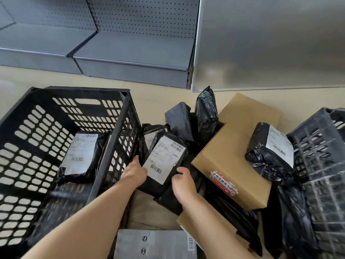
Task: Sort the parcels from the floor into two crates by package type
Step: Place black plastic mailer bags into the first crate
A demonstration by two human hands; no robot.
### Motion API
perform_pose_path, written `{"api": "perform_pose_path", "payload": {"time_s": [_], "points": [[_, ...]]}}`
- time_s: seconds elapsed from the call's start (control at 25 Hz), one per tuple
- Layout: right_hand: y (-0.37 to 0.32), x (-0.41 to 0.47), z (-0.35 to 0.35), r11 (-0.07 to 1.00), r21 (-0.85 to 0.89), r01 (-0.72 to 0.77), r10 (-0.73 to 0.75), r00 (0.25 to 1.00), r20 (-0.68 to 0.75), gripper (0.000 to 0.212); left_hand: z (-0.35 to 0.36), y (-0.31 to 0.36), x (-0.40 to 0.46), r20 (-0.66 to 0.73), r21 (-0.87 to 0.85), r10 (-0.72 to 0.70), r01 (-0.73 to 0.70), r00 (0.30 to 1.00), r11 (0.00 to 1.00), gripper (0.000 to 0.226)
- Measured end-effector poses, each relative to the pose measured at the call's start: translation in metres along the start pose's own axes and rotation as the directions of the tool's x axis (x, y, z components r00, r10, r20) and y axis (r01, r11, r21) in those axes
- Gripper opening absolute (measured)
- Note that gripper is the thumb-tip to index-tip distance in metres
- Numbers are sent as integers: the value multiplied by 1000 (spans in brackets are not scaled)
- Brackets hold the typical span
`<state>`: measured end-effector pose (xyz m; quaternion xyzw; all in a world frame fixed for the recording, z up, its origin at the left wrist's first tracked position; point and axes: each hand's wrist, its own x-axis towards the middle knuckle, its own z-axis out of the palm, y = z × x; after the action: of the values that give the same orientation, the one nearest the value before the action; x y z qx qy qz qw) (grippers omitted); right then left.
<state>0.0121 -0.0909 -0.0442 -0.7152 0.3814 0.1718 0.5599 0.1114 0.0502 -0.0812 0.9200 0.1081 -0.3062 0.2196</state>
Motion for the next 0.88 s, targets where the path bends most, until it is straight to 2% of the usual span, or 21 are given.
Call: {"api": "perform_pose_path", "payload": {"time_s": [0.12,0.24,0.4,0.64,0.88], "points": [[9,-2,15,996,64,-58,53,995,82,53,2,4,4,56,-108,18,-12,998,994,67],[23,7,25,995,87,-51,40,991,126,63,0,1,2,41,-32,65,-63,997,997,54],[24,10,23,992,111,-55,39,989,141,66,-3,0,-1,16,54,69,-70,997,996,32],[19,3,13,986,165,-21,8,997,82,58,-10,20,-18,-12,-196,105,-105,994,975,11],[19,3,7,968,252,-9,-2,999,44,74,-32,55,-40,-49,-320,175,-181,983,930,12]]}}
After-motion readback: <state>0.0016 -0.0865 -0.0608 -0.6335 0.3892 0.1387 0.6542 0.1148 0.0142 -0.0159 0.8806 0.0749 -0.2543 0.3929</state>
